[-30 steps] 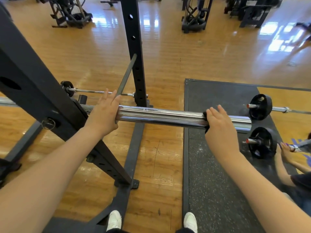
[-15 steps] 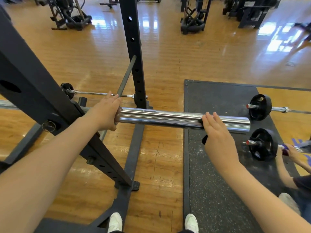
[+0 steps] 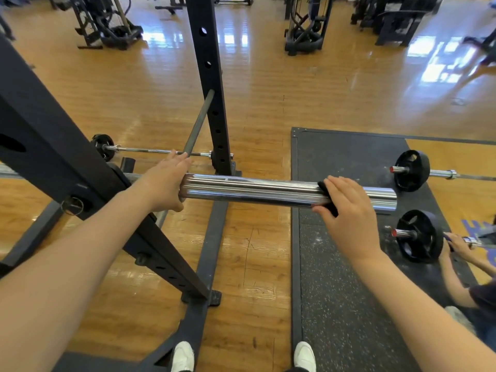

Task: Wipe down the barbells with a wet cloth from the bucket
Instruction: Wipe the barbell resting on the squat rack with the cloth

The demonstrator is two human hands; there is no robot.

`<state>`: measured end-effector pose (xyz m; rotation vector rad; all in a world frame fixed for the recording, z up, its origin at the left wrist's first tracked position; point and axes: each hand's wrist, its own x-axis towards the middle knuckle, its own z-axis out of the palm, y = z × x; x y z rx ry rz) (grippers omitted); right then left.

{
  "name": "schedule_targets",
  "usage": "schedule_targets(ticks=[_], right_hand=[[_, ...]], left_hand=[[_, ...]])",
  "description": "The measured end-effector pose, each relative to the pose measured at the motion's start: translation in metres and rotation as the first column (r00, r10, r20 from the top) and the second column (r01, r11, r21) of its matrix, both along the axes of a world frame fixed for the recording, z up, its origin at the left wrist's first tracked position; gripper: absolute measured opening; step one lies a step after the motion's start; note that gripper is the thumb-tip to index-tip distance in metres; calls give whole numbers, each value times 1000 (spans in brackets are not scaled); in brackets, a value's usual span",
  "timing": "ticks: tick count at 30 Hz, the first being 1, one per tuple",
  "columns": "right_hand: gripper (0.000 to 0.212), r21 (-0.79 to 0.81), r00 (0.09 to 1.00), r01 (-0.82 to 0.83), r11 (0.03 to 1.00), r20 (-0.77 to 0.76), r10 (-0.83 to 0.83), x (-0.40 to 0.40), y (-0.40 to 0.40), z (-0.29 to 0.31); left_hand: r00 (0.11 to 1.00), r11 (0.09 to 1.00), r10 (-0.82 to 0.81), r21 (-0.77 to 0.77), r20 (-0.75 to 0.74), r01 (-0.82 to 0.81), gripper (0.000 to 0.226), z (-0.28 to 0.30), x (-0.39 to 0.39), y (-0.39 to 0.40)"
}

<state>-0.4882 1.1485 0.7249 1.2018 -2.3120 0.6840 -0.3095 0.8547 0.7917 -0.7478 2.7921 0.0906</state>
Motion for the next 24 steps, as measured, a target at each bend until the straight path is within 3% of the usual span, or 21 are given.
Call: schedule_targets(ticks=[4,8,12,14,17,22,24], right_hand=[[51,64,996,-91,994,-15,93,-3,19,3],[51,46,1000,-11,999,25,9,4,15,8],[47,63,999,-45,997,-9,46,24,9,-4],[35,40,1000,-2,999,-25,3,22,21,-9],[36,-25,994,106,994,27,-105,12,17,-6],[57,78,999,38,996,12,-39,20,-2,-2],[59,80,997,52,995,58,-57,20,7,-2]], left_hand=[[1000,1000,0,9,-7,0,109,0,0,1],[1000,1000,2,11,-1,-2,111,-1,0,-1],[1000,1000,4,18,11,-4,112,1,-1,0],[1000,1000,2,21,8,-2,112,-1,-1,0],[1000,1000,-2,26,18,2,111,1,-2,-1],[998,999,-17,47,54,14,101,9,-7,2],[999,999,-5,50,38,3,109,8,-5,2]])
